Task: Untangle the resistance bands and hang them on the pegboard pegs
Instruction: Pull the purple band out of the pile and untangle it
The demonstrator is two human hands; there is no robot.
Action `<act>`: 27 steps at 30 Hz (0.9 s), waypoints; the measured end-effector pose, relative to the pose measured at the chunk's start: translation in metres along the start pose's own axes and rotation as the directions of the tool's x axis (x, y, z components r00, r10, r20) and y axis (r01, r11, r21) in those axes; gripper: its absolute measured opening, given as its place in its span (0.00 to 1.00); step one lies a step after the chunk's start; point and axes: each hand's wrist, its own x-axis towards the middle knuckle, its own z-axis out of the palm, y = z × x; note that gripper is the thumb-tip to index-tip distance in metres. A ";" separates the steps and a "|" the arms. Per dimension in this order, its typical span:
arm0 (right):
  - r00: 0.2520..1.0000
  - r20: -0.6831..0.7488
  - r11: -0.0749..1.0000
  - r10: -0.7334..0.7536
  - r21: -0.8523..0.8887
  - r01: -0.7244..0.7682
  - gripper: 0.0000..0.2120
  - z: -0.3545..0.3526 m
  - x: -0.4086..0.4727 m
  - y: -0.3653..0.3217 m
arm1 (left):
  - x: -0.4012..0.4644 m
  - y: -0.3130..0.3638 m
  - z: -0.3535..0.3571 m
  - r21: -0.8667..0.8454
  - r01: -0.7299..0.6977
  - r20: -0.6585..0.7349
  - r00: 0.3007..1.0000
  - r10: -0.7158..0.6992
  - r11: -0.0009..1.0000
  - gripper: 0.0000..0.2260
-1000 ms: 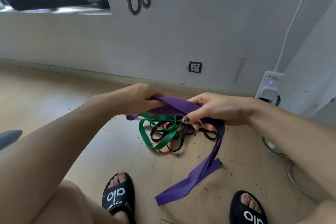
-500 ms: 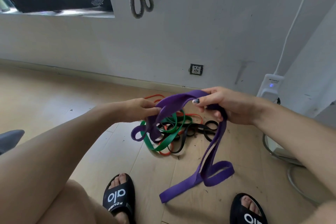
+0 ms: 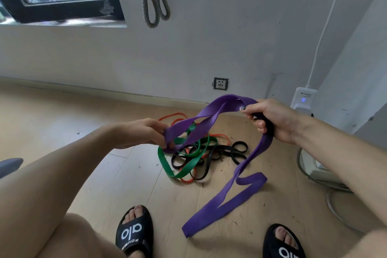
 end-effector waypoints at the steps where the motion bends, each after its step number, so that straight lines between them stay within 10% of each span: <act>1: 1.000 -0.007 1.000 0.013 0.001 -0.013 0.02 -0.001 0.000 0.001 | -0.001 -0.002 -0.001 0.005 0.010 0.010 1.000 -0.010 1.000 0.12; 7: 0.997 -0.007 0.995 0.079 -0.053 -0.079 0.09 0.002 -0.002 0.003 | 0.006 -0.003 0.003 -0.010 0.084 -0.303 0.949 -0.083 0.996 0.10; 11: 0.993 0.052 0.987 0.106 -0.129 -0.099 0.11 0.003 -0.006 0.003 | 0.013 -0.006 -0.004 -0.013 0.186 -0.694 0.706 -0.143 0.983 0.01; 21: 0.990 0.015 0.981 0.139 -0.136 -0.136 0.12 0.006 0.000 0.005 | 0.006 -0.009 0.001 -0.076 0.042 -0.217 0.975 -0.058 0.996 0.10; 27: 0.987 0.000 0.975 0.158 -0.156 -0.156 0.12 0.004 0.000 0.007 | 0.005 -0.010 -0.003 -0.061 0.076 -0.204 0.975 -0.087 0.995 0.10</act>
